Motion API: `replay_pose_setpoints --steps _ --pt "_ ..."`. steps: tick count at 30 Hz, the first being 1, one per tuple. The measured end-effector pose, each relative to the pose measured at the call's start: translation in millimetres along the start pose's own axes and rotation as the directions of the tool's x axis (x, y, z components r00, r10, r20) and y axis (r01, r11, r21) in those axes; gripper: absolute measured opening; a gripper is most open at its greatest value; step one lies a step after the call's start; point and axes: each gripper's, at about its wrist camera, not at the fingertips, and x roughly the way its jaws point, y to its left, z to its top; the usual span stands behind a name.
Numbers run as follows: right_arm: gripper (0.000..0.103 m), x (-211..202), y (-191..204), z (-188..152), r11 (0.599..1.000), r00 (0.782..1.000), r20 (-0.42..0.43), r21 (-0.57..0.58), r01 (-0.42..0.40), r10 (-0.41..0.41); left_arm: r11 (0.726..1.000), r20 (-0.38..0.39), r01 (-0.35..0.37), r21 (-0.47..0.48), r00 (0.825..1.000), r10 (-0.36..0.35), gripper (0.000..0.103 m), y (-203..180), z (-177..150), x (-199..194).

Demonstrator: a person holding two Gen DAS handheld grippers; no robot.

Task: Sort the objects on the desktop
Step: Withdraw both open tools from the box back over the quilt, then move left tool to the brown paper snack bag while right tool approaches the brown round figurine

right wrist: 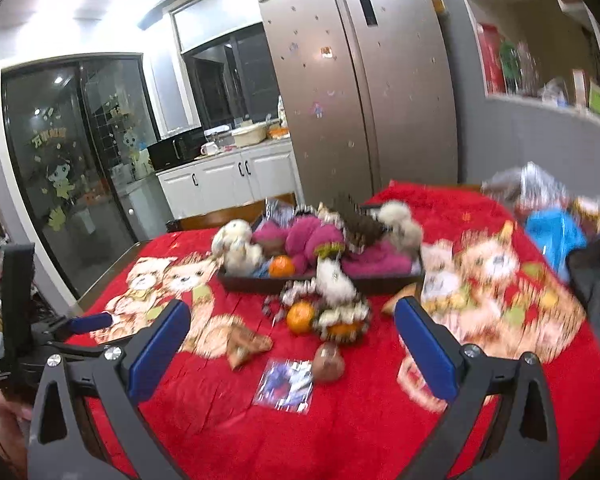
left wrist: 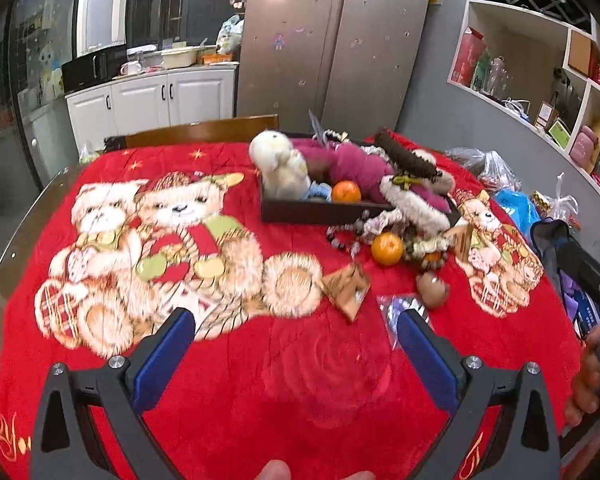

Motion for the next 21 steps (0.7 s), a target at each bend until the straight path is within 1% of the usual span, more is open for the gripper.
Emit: replay_pose_setpoints --steps 4,7,10,15,21 --pt "0.103 -1 -4 -16 1.000 1.000 -0.026 -0.004 0.012 -0.012 1.000 -0.002 -0.003 0.004 1.000 0.003 0.103 0 -9 5" --pt "0.103 4 -8 -23 1.000 0.999 -0.047 0.010 -0.016 0.016 1.000 -0.010 0.011 0.008 1.000 -0.011 0.103 -1 -12 14" --pt "0.103 12 -12 -28 0.999 0.997 -0.065 0.015 -0.041 0.041 0.999 -0.015 0.019 0.032 1.000 -0.019 0.103 -7 -13 24" --pt "0.103 34 -16 -32 0.998 0.993 -0.104 0.033 -0.050 0.053 0.996 -0.036 0.035 0.080 0.999 -0.032 0.103 -21 -12 51" --pt "0.103 62 -21 -39 0.998 0.986 -0.159 0.046 -0.039 0.045 0.995 -0.073 0.033 0.095 0.997 -0.026 0.103 -28 -10 81"
